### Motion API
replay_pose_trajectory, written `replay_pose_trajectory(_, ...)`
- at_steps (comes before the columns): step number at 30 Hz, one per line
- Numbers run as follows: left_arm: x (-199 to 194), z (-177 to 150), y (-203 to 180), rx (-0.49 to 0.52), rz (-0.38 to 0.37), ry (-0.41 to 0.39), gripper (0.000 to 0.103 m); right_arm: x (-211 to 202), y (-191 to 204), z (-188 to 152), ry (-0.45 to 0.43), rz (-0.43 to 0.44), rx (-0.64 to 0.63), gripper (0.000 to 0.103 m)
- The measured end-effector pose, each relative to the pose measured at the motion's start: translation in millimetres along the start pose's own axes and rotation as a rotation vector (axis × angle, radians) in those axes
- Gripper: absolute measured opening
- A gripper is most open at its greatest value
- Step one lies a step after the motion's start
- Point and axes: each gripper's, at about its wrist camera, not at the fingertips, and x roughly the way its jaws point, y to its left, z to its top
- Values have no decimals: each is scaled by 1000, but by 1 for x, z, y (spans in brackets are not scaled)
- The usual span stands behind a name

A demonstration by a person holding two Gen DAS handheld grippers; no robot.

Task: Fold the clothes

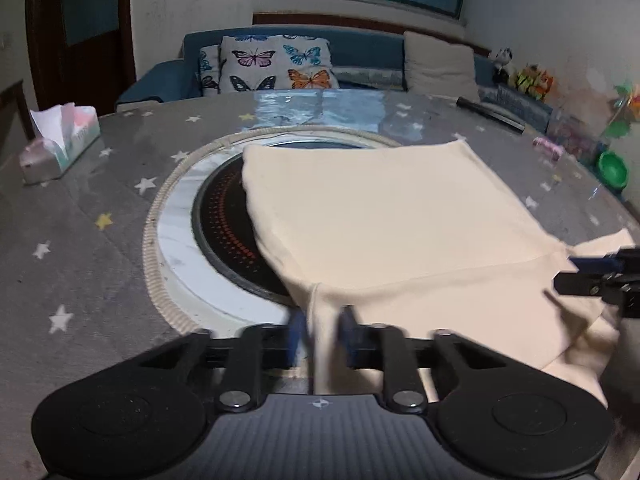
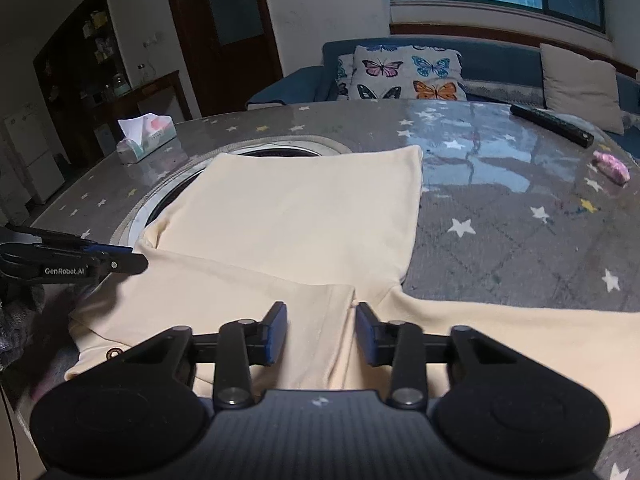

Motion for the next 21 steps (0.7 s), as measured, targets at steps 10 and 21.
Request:
replay_pose_trajectory(10, -14, -8, 29, -128, -21, -26, 10, 6, -5, -2, -7, -3, 70, 10)
replay_pose_trajectory(21, -44, 13, 7, -25, -44, -141, 14, -26, 13, -2, -56, 4, -30, 14)
